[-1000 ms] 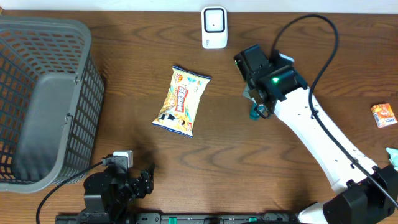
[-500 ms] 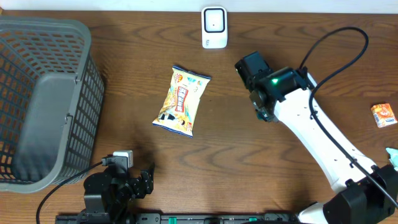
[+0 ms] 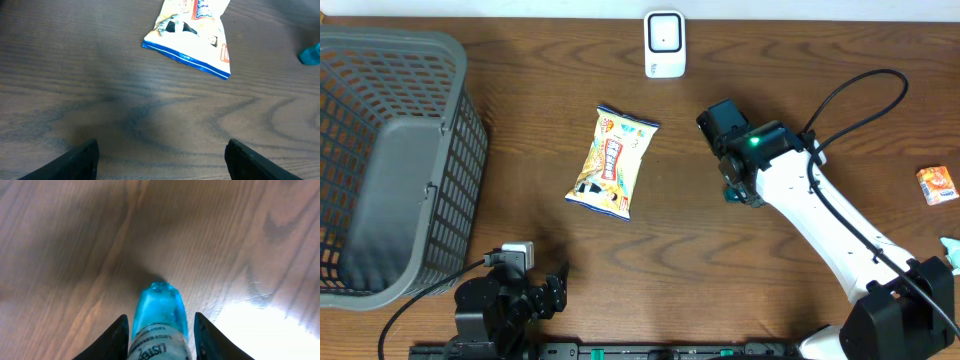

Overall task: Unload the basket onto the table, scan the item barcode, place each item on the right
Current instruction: 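Grasp the mouthwash bottle cap with the right gripper and lift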

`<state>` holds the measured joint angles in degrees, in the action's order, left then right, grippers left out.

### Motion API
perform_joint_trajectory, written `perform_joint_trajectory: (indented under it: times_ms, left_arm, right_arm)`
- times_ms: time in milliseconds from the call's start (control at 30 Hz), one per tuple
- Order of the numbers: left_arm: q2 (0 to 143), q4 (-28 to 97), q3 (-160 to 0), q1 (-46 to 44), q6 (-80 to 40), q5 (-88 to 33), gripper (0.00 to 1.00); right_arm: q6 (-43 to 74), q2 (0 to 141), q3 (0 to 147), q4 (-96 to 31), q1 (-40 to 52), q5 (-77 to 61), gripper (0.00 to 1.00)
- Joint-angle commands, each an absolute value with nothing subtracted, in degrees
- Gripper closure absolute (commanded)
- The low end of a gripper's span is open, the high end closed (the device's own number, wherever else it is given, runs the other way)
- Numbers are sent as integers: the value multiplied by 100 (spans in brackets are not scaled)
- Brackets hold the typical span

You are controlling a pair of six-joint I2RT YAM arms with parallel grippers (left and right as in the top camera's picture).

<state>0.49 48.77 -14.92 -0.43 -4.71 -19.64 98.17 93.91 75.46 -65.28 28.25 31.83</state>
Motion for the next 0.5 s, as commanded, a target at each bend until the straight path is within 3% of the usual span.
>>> perform_joint_trajectory:
  times_ms: [0,367,467]
  left_arm:
    - [23,4950,-1509,-34,-504,-2034,20]
    - [23,4950,-1509,-34,-504,-2034,20]
    - [23,4950,-1509,-34,-504,-2034,20]
  right_arm:
    - [9828,9301,7524,-6403,2768,3260,63]
    - [9070,9301,7544,-5776,2665,3186,55]
    - [8753,9299,7618,-5651,2655,3157,47]
